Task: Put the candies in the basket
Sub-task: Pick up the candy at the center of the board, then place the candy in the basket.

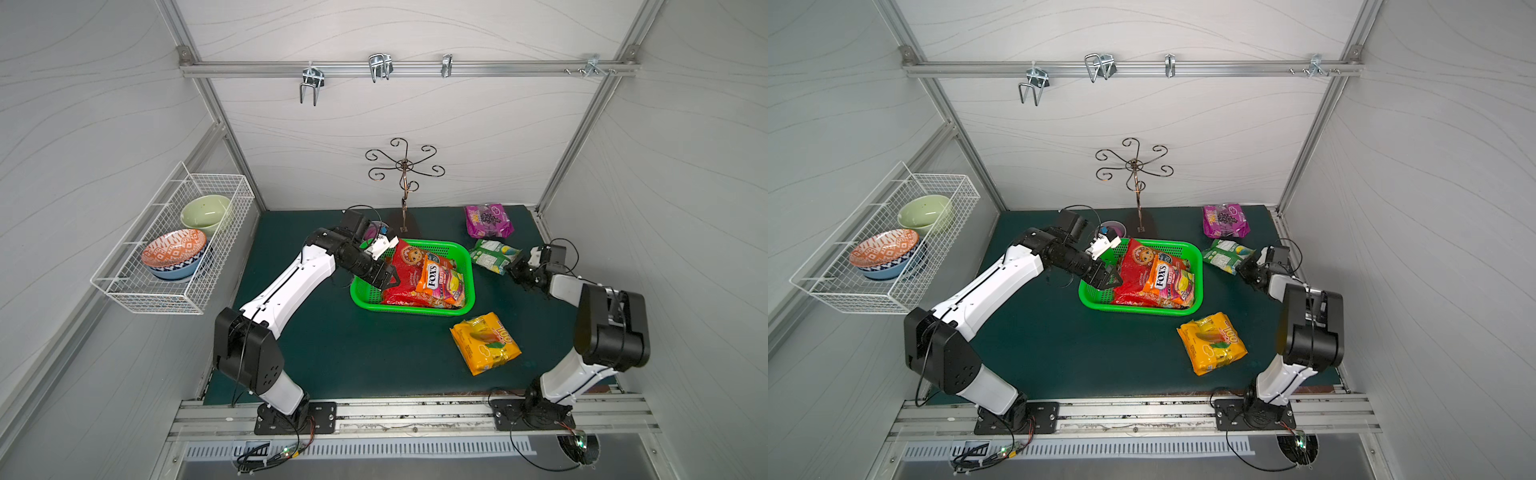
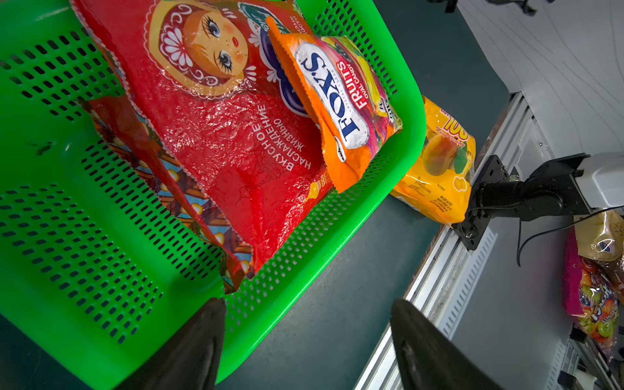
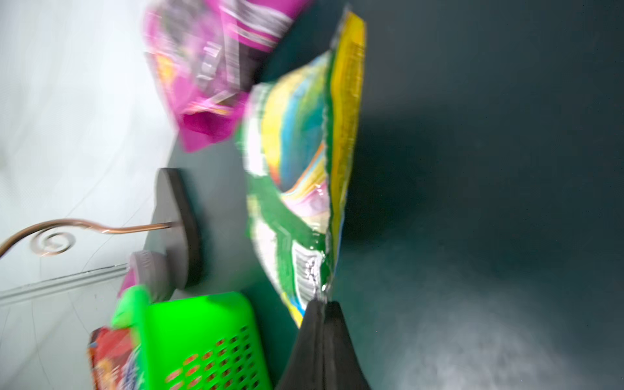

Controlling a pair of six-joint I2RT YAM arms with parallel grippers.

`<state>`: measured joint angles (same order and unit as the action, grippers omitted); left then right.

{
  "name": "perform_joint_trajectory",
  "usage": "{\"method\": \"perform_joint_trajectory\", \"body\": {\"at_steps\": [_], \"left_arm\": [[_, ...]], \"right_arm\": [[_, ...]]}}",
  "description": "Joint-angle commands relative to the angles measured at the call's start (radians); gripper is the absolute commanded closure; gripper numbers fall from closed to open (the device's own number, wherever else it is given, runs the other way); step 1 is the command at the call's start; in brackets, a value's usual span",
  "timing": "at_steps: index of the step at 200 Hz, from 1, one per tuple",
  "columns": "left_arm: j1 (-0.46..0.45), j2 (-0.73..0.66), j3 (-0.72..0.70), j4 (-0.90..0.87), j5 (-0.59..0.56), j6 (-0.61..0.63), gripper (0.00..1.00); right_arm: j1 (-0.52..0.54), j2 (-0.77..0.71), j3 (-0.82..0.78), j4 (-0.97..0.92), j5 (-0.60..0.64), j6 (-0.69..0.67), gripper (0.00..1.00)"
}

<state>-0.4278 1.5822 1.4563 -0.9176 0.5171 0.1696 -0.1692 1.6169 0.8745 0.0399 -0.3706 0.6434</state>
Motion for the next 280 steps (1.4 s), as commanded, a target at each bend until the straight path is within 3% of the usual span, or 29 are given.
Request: {"method": "perform_joint_trajectory", "body": {"at_steps": [1, 45, 81, 136, 280], "left_arm": [[0.019, -0.028, -0.004, 0.018, 0.012, 0.012, 0.2], [0.04, -0.029, -0.007, 0.026, 0.009, 0.006, 0.2], [0.057, -0.036, -0.025, 0.027, -0.015, 0.013, 0.19], [0.081, -0.036, -0.028, 0.011, -0.03, 0.01, 0.2], [0.093, -0.024, -0.043, 0.01, -0.029, 0.007, 0.2]], "right_arm": [[0.018, -0.16, 0.106, -0.163, 0.037, -0.148, 1.0], [0.09, -0.256, 0.303, -0.405, 0.001, -0.273, 1.0], [0.153, -0.273, 0.396, -0.483, -0.051, -0.313, 1.0], [0.259, -0.199, 0.486, -0.499, -0.119, -0.366, 1.0], [0.448, 0.019, 0.601, -0.589, -0.105, -0.473, 1.0]]}}
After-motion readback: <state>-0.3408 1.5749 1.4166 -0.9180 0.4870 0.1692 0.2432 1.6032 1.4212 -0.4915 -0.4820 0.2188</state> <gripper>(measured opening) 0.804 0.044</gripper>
